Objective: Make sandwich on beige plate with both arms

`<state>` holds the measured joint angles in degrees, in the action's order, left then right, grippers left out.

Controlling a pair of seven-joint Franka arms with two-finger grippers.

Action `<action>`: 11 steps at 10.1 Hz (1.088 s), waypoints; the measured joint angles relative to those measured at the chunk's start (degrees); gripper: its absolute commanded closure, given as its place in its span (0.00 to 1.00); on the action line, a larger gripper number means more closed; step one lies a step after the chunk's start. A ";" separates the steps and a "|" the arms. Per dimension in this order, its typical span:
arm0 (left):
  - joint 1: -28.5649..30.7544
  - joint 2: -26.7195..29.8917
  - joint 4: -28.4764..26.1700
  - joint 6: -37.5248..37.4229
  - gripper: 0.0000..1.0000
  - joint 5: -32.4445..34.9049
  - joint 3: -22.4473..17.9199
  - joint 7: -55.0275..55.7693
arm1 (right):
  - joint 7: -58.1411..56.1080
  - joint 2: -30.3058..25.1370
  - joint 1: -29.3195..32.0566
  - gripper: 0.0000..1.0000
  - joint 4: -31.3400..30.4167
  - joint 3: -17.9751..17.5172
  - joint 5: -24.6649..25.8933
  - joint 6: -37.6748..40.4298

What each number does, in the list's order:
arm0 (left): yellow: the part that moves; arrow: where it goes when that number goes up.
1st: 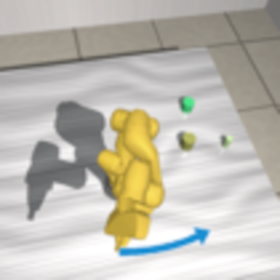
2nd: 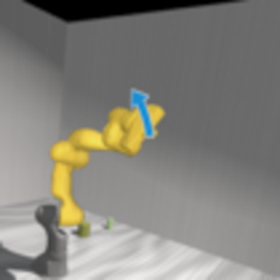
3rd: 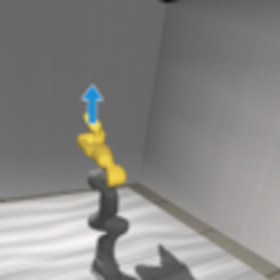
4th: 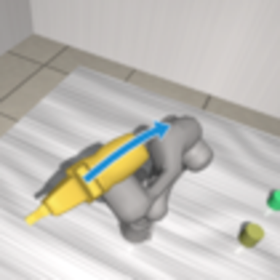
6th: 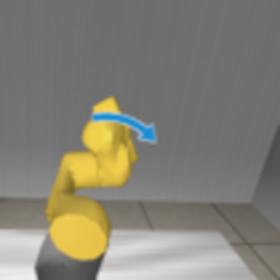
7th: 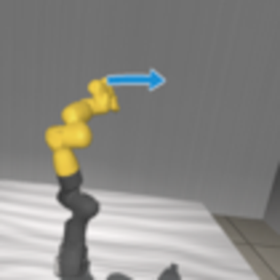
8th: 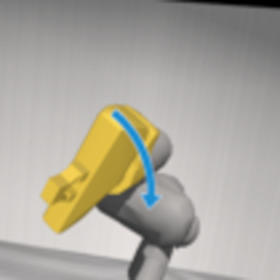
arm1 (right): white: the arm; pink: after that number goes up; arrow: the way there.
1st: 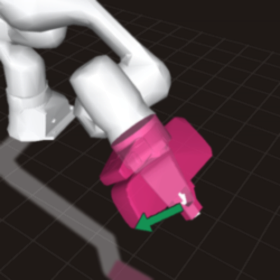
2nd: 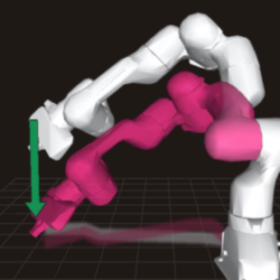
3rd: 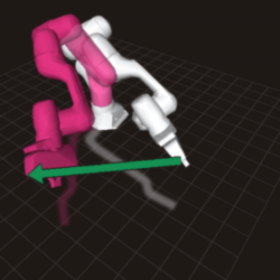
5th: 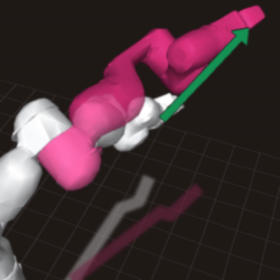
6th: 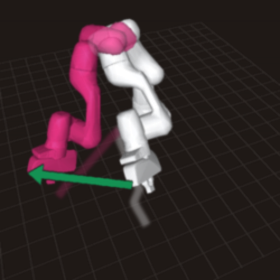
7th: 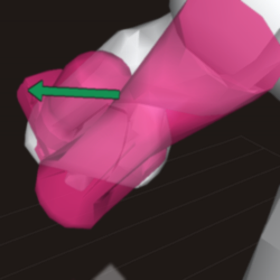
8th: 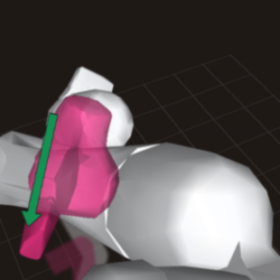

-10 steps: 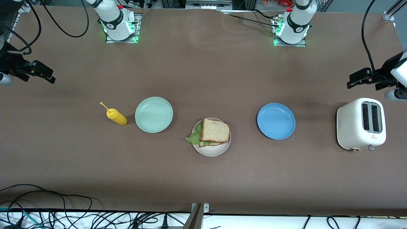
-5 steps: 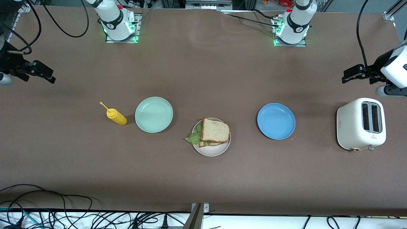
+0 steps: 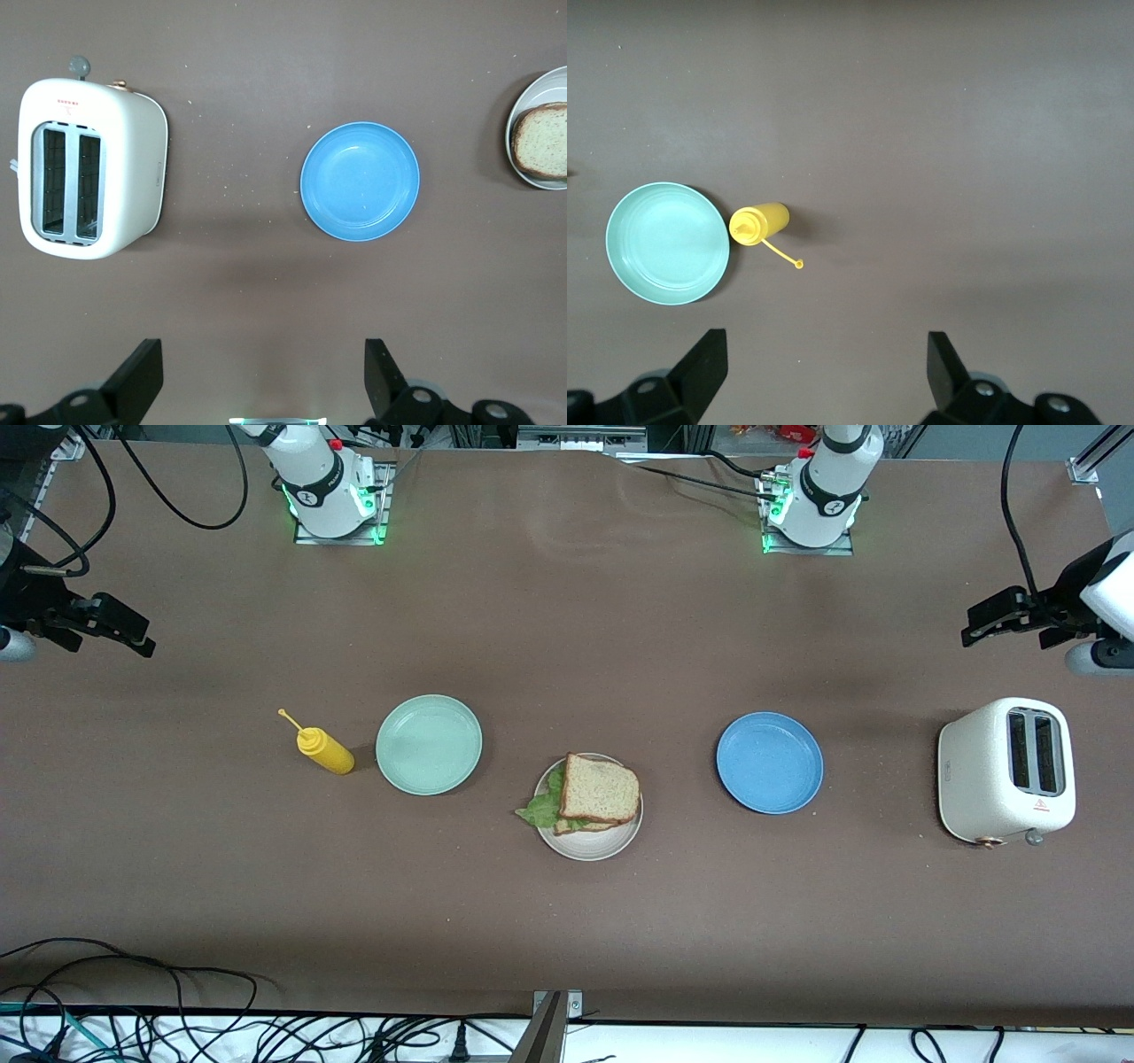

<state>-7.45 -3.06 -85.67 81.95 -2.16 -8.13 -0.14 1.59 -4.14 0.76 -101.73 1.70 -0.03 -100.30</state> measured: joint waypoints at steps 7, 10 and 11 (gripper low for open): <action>0.06 -0.14 -3.30 0.26 0.00 0.00 0.18 0.41 | 0.00 0.00 -0.01 0.00 0.06 0.00 0.00 0.06; 0.14 -0.17 -3.30 0.42 0.00 0.00 0.18 0.41 | 0.00 0.00 -0.01 0.00 0.09 0.00 0.00 0.08; 0.14 -0.17 -3.29 0.58 0.00 0.00 0.18 0.41 | 0.00 0.00 -0.01 0.00 0.10 0.00 0.00 0.09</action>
<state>-7.31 -3.23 -88.97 82.53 -2.16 -7.96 0.27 1.59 -4.13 0.75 -101.63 1.70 -0.03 -100.21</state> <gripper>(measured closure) 0.000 0.000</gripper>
